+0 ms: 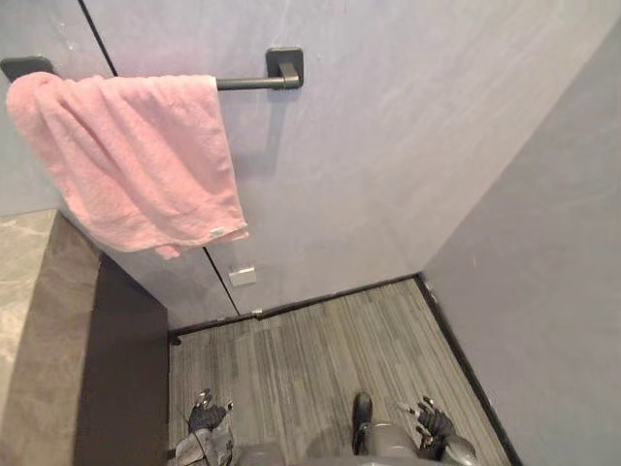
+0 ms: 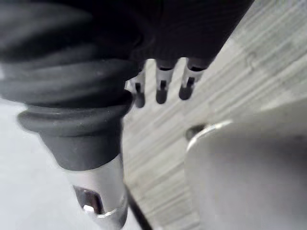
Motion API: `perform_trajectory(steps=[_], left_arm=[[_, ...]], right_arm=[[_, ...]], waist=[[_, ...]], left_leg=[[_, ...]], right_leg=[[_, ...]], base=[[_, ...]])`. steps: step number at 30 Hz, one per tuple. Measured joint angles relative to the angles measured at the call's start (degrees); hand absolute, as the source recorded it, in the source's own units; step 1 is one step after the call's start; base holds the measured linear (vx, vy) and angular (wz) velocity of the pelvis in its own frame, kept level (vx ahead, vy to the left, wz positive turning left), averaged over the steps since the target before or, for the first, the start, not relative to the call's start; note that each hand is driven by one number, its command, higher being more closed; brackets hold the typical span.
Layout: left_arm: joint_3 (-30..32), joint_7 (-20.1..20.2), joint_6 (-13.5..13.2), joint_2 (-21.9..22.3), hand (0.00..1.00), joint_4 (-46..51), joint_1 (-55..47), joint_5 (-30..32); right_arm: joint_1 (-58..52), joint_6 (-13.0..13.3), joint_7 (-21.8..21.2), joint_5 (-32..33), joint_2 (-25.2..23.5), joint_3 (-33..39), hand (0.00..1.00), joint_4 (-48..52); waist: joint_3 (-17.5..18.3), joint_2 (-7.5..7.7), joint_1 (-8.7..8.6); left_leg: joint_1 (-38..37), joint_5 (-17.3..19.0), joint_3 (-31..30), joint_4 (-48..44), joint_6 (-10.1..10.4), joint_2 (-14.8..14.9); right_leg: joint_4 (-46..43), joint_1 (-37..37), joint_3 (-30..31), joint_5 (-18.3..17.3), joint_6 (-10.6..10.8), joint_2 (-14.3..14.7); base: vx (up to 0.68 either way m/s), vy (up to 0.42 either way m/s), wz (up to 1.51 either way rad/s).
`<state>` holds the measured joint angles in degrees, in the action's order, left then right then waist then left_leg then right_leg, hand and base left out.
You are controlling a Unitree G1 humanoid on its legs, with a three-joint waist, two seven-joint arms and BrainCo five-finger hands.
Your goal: Organize washtable
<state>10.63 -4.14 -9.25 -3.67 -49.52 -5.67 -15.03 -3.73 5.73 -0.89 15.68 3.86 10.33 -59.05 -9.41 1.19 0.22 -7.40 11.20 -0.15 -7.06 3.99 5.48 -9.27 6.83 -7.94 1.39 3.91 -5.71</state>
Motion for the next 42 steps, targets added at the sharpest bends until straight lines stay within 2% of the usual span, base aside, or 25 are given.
perform_trajectory(steps=[1, 3, 6, 7, 9, 11, 12, 14, 18, 20, 21, 25, 28, 30, 35, 38, 42], left_arm=[[0.0, -0.3, -0.1, 1.5, 0.00, 5.1, -0.6, -0.1], [0.0, -1.0, -0.3, 2.1, 0.00, 11.5, -0.8, -0.4], [0.2, -1.7, -1.2, 2.1, 0.00, 17.8, -0.6, -0.8], [0.3, -2.4, -1.3, 2.2, 0.00, 20.6, -0.6, -1.0], [1.4, -2.5, -1.2, 2.2, 0.00, 24.5, -0.8, -1.4], [3.7, -3.1, -1.3, 2.1, 0.00, 30.0, -0.7, -1.4], [5.8, -3.7, -1.4, 1.3, 0.00, 33.0, -0.3, -1.3], [9.8, -4.8, -1.4, -1.8, 0.00, 37.7, 0.5, -1.1], [16.0, -7.5, -2.7, -11.9, 0.00, 42.1, 5.4, 0.1], [18.3, -8.7, -4.2, -21.0, 0.00, 42.1, 8.7, 0.0], [18.7, -8.7, -4.5, -22.7, 0.00, 42.0, 9.6, -0.1], [18.7, -8.6, -7.0, -35.4, 0.00, 37.2, 17.1, -1.2], [16.1, -8.2, -7.4, -40.5, 0.00, 31.0, 22.3, -3.0], [13.8, -7.2, -7.5, -42.5, 0.00, 27.3, 25.3, -4.7], [9.1, -5.7, -7.3, -42.9, 0.00, 17.5, 31.4, -12.0], [5.5, -4.5, -7.2, -43.2, 0.00, 13.7, 34.7, -15.9], [4.4, -3.2, -6.6, -43.7, 0.00, 10.6, 36.2, -18.3]], right_arm=[[1.0, 0.0, 0.2, 0.1, 0.9, 0.0, 0.00, 0.8], [1.2, 0.0, 0.8, 0.3, 1.0, -0.1, 0.00, 3.1], [1.1, 0.3, 0.8, 0.7, 1.1, -0.1, 0.00, 5.1], [1.1, 0.4, 1.0, 0.7, 1.5, 0.0, 0.00, 6.2], [1.5, 0.5, 1.0, 0.7, 2.3, 0.6, 0.00, 7.2], [1.6, 0.5, 1.0, 0.7, 3.7, 1.1, 0.00, 9.0], [1.6, 0.4, 1.0, 0.7, 4.0, 1.3, 0.00, 9.1], [0.5, 0.4, 0.8, 0.7, 3.3, 1.3, 0.00, 9.5], [-1.4, 0.4, 0.5, 0.5, 3.3, 0.6, 0.00, 9.7], [-1.9, 0.4, -0.7, -0.4, 3.3, -1.3, 0.00, 9.9], [-1.9, 0.4, -0.9, -0.6, 3.3, -1.8, 0.00, 9.9], [-2.7, 0.3, -3.0, -2.7, 3.5, -3.9, 0.00, 9.9], [-3.7, 0.3, -3.3, -4.1, 3.2, -5.4, 0.00, 9.9], [-4.3, 0.3, -3.4, -5.1, 3.4, -6.8, 0.00, 9.9], [-5.3, 0.0, -4.3, -6.3, 3.4, -8.5, 0.00, 9.8], [-5.6, -0.1, -4.3, -6.3, 3.3, -9.2, 0.00, 9.8], [-5.6, -0.1, -4.2, -6.3, 3.3, -9.2, 0.00, 9.9]], waist=[[0.0, -2.40, -0.05], [0.0, -3.20, -0.37], [-0.4, -2.53, -0.07], [-0.4, -2.00, 0.54], [-0.4, -2.07, 0.63], [0.1, -3.13, 0.53], [0.5, -3.51, 0.76], [1.6, -2.45, 0.60], [2.0, -2.17, 0.58], [2.7, -2.46, 0.63], [2.8, -2.52, 0.69], [4.2, -2.91, 0.75], [4.8, -2.85, 0.71], [4.8, -2.80, 0.60], [5.0, -2.30, 0.49], [5.1, -1.27, 0.50], [4.8, -0.12, 0.19]], left_leg=[[-0.1, 0.8, -1.3, -0.1, 1.2, 2.2], [0.9, 0.6, -3.9, -3.1, 1.7, 3.4], [4.3, 0.1, -5.1, -11.4, 2.5, 3.7], [5.7, 0.4, -4.1, -13.5, 2.9, 4.0], [7.4, 0.4, -1.2, -12.0, 2.9, 3.9], [8.9, -2.2, 1.2, -5.8, 2.1, 3.6], [9.3, -4.2, 1.9, -3.9, 2.4, 3.5], [8.5, -5.0, 1.8, -1.5, 1.7, 2.2], [6.4, -6.2, 2.1, 1.5, 1.1, 0.2], [5.5, -6.2, 3.3, 2.8, 1.1, -0.1], [5.5, -6.2, 3.4, 2.9, 1.1, -0.2], [5.4, -6.3, 5.0, 3.2, 0.9, -0.4], [5.4, -6.3, 5.3, 3.4, 0.9, -0.5], [5.4, -6.5, 5.7, 3.9, 0.6, -0.6], [6.1, -8.8, 7.1, 6.5, 0.5, -0.7], [7.3, -10.1, 7.8, 8.0, 0.6, -0.5], [7.6, -11.4, 8.7, 9.7, 0.7, -0.3]], right_leg=[[0.2, -0.9, -1.7, -1.3, -0.9, 1.8], [0.0, -2.5, -4.6, -3.6, -2.0, 2.6], [0.7, -6.3, -7.7, -4.9, -3.1, 2.5], [2.0, -8.3, -8.9, -5.0, -3.5, 2.1], [3.4, -9.8, -10.3, -4.9, -3.5, 1.4], [3.8, -9.5, -11.3, -4.8, -3.1, 1.2], [4.6, -9.6, -10.8, -4.6, -2.3, 1.5], [6.0, -9.6, -10.9, -4.1, -1.5, 0.7], [8.9, -11.7, -11.0, -3.3, -0.3, -0.5], [9.7, -11.9, -10.5, -2.9, -0.2, -0.5], [9.7, -11.9, -10.4, -2.8, -0.4, -0.4], [11.7, -11.7, -8.8, -0.9, -0.6, -0.4], [12.6, -11.7, -8.0, 0.0, -0.3, -0.3], [12.9, -11.4, -7.6, 0.3, -0.2, -0.3], [13.5, -8.8, -5.8, 2.0, -0.4, -0.2], [13.5, -6.3, -4.6, 2.9, -0.7, 0.3], [13.5, -4.7, -3.5, 3.3, -1.0, 0.6]], base=[[0.26, -0.223, 0.34], [0.25, -0.228, 0.67], [0.18, -0.175, 0.67], [0.12, -0.079, 0.43], [0.11, -0.031, 0.40], [0.09, 0.050, 0.19], [0.16, 0.094, 0.03], [0.14, 0.080, 0.07], [0.10, 0.068, 0.04], [0.04, 0.036, -0.13], [0.03, 0.030, -0.11], [0.00, 0.026, -0.17], [-0.04, 0.023, -0.15], [-0.08, 0.019, -0.12], [-0.12, 0.001, -0.18], [-0.11, -0.036, -0.15], [-0.06, -0.027, -0.12]])
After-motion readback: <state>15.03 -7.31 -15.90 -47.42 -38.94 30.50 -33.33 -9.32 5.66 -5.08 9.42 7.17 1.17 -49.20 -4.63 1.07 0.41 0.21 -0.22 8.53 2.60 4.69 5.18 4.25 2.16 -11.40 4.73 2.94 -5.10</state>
